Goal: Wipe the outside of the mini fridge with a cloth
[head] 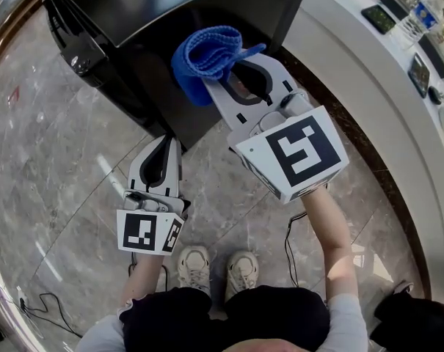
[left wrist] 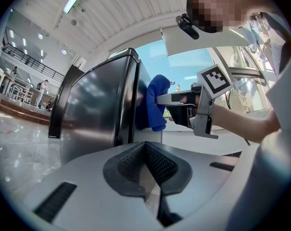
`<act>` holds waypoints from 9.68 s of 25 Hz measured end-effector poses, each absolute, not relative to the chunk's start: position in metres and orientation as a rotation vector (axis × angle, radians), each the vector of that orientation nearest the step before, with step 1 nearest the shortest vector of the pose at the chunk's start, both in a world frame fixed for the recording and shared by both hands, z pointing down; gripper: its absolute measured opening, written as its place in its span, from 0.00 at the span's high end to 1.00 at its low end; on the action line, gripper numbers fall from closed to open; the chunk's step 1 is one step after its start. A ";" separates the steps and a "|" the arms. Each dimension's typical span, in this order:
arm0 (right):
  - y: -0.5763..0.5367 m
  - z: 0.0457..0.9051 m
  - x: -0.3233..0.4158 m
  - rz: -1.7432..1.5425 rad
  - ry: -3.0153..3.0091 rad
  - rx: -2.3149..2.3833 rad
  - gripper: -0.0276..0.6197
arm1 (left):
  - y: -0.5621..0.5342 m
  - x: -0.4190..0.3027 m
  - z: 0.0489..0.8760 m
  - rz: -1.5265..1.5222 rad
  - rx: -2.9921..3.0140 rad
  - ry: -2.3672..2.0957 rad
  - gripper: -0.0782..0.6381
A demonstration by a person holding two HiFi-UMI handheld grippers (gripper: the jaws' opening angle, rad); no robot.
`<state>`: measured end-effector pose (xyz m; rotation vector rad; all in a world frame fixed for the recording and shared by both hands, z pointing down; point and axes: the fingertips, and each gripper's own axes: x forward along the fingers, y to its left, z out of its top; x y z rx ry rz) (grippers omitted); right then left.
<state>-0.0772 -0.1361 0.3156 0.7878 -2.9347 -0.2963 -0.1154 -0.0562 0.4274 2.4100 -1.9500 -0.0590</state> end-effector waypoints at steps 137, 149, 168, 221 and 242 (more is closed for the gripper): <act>-0.347 0.366 0.070 -0.079 -2.545 1.600 0.85 | -0.058 -0.131 0.469 -0.097 2.319 -2.028 0.88; -0.377 0.377 0.099 -0.001 -2.398 1.745 0.85 | -0.053 -0.142 0.466 -0.083 2.296 -2.067 0.88; -0.194 0.366 -0.010 0.170 -2.899 1.120 0.85 | -0.034 -0.178 0.463 -0.073 2.202 -2.195 0.88; -0.227 0.422 -0.011 0.122 -2.735 1.123 0.85 | -0.044 -0.153 0.474 -0.086 2.278 -2.071 0.88; -0.356 0.429 0.083 0.138 -2.460 1.597 0.85 | -0.051 -0.141 0.491 -0.006 2.270 -2.030 0.88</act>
